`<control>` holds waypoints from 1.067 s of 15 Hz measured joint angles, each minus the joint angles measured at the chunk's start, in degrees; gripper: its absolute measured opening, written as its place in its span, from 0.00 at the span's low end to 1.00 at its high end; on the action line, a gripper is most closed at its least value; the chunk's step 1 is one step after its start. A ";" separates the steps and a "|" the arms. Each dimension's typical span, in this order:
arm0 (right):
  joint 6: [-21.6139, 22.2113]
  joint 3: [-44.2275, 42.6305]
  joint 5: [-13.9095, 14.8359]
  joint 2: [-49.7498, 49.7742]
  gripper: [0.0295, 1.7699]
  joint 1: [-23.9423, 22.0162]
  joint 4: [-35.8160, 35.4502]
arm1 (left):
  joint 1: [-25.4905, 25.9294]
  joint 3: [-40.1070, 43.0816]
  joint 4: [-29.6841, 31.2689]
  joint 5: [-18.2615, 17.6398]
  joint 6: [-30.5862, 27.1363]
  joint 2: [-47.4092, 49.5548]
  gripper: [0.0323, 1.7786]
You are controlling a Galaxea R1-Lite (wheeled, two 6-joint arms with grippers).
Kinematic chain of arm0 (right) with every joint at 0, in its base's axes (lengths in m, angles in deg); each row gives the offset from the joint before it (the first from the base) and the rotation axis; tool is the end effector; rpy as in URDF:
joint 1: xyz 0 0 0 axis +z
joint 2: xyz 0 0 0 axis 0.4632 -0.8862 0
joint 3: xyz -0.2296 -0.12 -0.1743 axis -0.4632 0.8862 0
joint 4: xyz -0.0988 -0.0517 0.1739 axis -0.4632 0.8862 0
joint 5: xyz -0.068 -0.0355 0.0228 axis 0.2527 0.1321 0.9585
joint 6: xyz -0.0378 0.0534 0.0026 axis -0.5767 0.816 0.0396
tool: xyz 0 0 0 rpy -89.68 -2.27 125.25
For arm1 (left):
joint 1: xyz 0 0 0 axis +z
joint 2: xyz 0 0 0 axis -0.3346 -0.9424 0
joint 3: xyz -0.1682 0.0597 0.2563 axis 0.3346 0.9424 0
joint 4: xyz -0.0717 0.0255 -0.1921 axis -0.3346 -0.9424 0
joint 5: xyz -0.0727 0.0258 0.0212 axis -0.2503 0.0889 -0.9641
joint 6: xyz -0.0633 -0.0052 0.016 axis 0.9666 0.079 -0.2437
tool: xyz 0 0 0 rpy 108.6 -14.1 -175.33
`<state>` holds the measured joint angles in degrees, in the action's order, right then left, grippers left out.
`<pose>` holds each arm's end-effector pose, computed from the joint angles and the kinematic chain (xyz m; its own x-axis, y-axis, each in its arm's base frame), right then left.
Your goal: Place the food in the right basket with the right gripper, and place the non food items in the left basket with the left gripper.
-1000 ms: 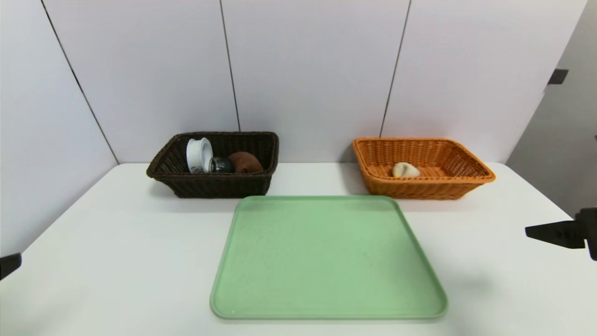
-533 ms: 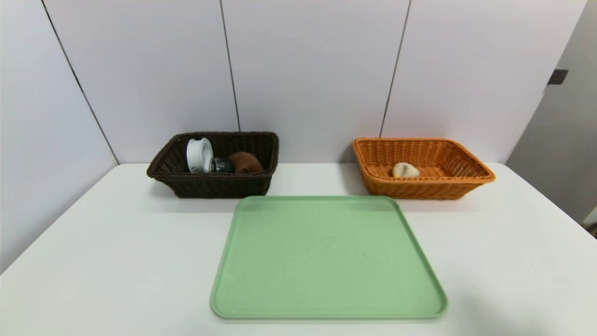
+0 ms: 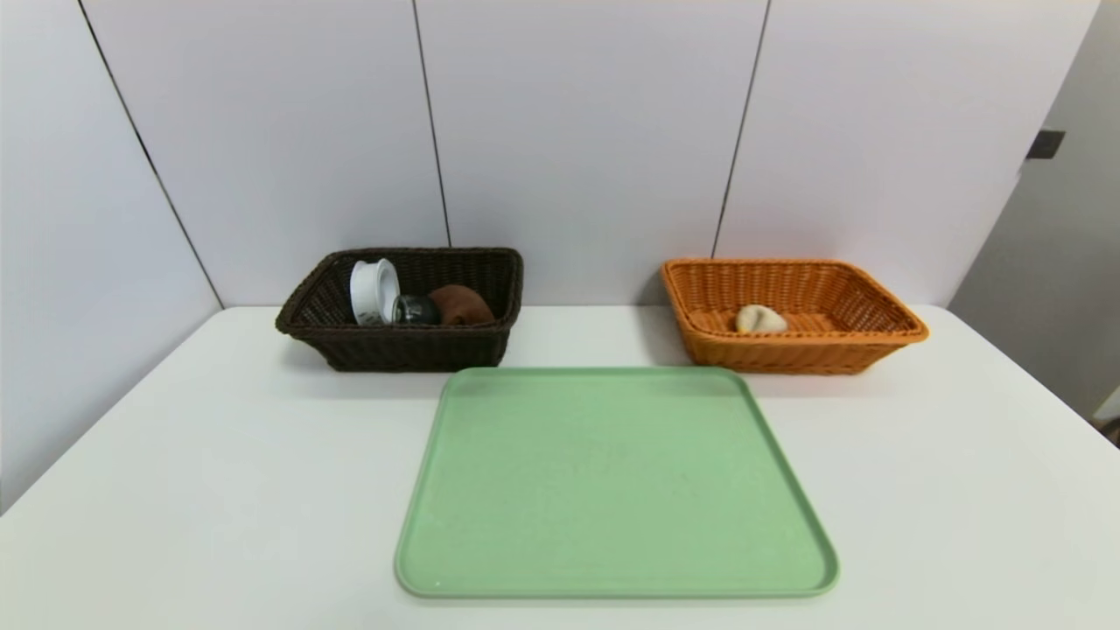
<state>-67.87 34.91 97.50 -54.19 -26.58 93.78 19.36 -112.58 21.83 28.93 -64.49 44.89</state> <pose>0.0145 -0.0173 0.1747 0.9133 -0.2508 -0.3209 0.2683 0.9633 0.0108 -0.0239 0.0063 0.1636 0.9567 0.0924 -0.2761 -0.0917 0.9957 0.0155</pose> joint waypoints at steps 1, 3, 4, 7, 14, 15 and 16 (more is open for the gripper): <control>-0.22 1.10 -0.55 3.69 0.96 -0.27 0.02 | 0.05 0.20 0.15 -0.11 -0.06 1.74 0.95; -1.29 2.83 -2.72 10.76 0.96 -0.61 -0.02 | 0.02 0.60 0.17 -1.52 -0.96 5.33 0.95; -2.12 3.24 -4.16 13.85 0.96 -0.74 -0.22 | -0.06 0.72 0.23 -3.01 -1.89 6.99 0.95; -6.44 2.34 -7.55 18.66 0.96 -1.01 -2.73 | -0.17 1.65 3.93 -4.58 -2.74 9.52 0.95; -12.25 16.18 -8.55 20.36 0.96 -1.04 -31.77 | -0.17 14.41 24.13 -3.95 -5.01 10.35 0.95; -13.53 20.72 -8.79 20.36 0.96 -1.04 -38.30 | -0.20 17.88 29.33 -3.86 -6.35 10.35 0.95; -15.21 25.55 -9.36 20.36 0.96 -1.04 -45.30 | -0.17 22.10 35.54 -3.91 -8.18 10.36 0.95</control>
<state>-83.09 60.46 88.14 -33.83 -27.62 48.48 19.19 -90.48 57.36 25.02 -72.67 55.25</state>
